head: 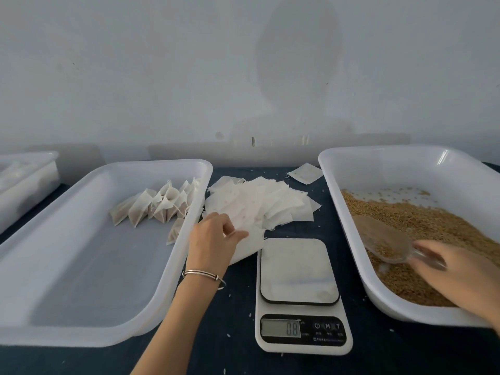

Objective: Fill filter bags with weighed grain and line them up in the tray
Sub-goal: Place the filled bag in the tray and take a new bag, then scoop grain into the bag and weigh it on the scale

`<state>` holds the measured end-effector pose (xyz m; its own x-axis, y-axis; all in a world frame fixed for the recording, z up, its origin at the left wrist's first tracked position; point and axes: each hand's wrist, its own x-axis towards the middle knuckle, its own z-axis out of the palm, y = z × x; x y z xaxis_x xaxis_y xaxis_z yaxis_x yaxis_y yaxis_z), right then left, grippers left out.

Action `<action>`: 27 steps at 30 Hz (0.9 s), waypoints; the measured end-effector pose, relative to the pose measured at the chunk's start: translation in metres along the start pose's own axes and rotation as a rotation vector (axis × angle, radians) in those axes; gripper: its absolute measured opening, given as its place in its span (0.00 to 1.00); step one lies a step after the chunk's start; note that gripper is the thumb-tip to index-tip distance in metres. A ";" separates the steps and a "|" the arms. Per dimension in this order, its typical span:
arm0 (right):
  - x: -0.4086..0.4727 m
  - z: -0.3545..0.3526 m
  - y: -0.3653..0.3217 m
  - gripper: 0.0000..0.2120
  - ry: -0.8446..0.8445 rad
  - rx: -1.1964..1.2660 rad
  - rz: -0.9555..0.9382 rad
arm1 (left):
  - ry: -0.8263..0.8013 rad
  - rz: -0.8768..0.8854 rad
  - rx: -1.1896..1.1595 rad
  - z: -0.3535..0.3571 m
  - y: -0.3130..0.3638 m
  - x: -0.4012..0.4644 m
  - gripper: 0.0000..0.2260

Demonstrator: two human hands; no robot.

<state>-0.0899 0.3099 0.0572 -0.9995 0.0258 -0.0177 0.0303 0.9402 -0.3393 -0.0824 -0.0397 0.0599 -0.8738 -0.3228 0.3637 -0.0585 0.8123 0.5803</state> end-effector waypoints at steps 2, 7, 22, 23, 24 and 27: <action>0.000 -0.001 0.000 0.21 0.003 -0.005 0.002 | 0.019 0.018 0.023 0.003 0.000 -0.002 0.16; -0.001 -0.005 -0.008 0.24 0.150 0.007 -0.024 | 0.066 0.042 0.041 0.002 -0.002 -0.004 0.12; -0.048 0.020 -0.176 0.18 -0.342 1.330 -0.091 | 0.174 -0.150 -0.719 -0.031 0.051 -0.041 0.18; -0.047 0.023 -0.177 0.17 -0.446 1.426 -0.005 | 0.115 -0.211 -0.818 -0.030 0.052 -0.046 0.19; -0.047 0.025 -0.178 0.16 -0.512 1.480 0.057 | 0.059 -0.274 -0.928 -0.028 0.051 -0.051 0.18; -0.045 0.034 -0.172 0.18 -0.590 1.472 0.161 | -0.047 -0.420 -1.200 -0.024 0.048 -0.060 0.18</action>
<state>-0.0499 0.1355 0.0849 -0.8528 -0.3704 -0.3682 0.4610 -0.2024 -0.8640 -0.0209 0.0073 0.0836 -0.9117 -0.4105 -0.0195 0.1165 -0.3036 0.9456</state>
